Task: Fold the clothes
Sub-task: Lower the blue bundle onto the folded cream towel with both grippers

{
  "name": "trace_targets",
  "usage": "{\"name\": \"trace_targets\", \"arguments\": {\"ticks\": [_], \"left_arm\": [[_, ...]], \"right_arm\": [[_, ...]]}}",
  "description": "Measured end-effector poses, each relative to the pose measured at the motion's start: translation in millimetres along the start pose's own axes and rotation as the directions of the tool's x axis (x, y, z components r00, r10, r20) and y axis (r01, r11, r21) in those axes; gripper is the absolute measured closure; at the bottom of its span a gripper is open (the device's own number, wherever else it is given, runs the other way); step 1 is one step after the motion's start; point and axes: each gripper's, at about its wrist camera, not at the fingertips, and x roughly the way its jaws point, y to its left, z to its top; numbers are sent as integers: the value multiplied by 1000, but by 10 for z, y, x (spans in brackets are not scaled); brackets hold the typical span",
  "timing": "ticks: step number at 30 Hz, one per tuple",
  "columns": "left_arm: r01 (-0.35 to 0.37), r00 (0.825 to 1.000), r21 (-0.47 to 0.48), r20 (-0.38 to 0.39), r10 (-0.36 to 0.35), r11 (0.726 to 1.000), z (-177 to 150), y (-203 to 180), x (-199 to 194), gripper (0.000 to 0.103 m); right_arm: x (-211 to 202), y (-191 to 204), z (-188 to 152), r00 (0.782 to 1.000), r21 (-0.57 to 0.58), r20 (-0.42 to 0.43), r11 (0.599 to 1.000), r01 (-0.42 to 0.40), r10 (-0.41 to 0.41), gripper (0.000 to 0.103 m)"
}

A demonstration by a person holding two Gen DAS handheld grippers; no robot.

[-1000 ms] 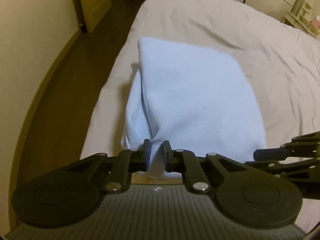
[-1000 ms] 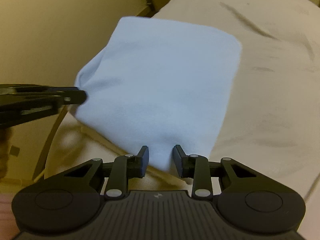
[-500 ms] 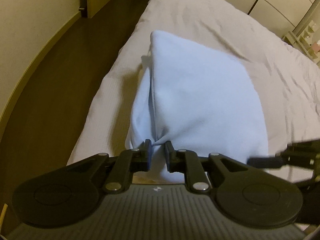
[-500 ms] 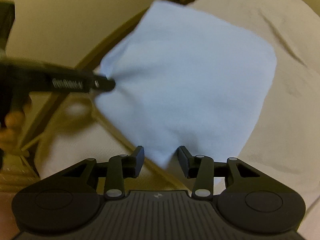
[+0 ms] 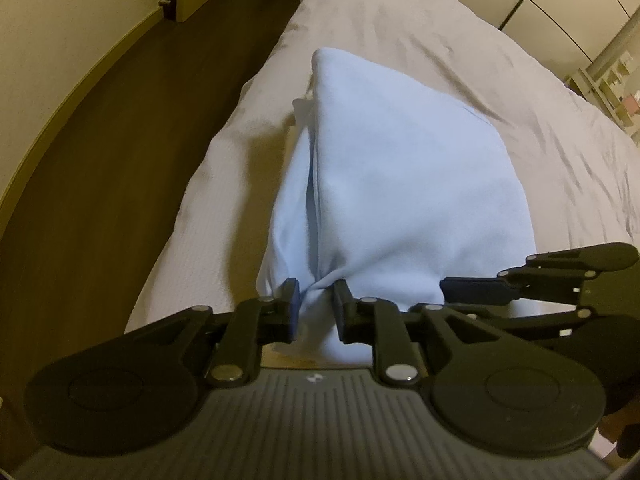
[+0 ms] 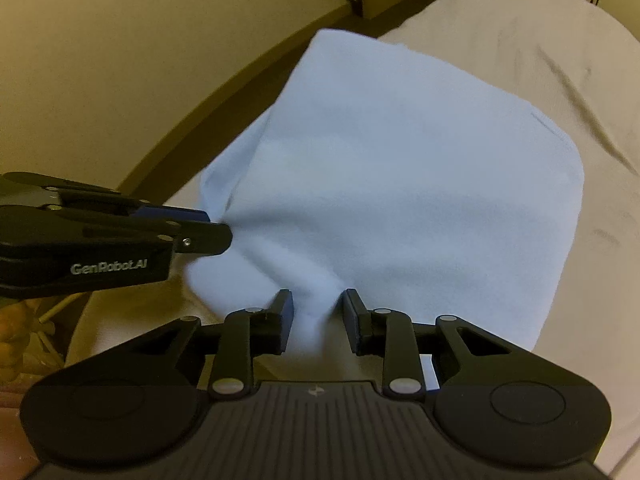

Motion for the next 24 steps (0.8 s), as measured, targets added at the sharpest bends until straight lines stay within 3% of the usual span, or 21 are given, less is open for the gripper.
{"name": "trace_targets", "arguments": {"ticks": [8,16,24], "left_arm": [[0,1000,6,-5,0,1000,31,-24,-93,85],[32,997,8,67,-32,999,195,-168,-349,89],[-15,1000,-47,-4,15,999,329,-10,41,88]], "right_arm": [[-65,-113,65,999,36,-23,999,-27,28,72],[-376,-354,279,992,77,109,995,-67,58,72],[-74,-342,424,997,28,34,998,-64,64,72]]}}
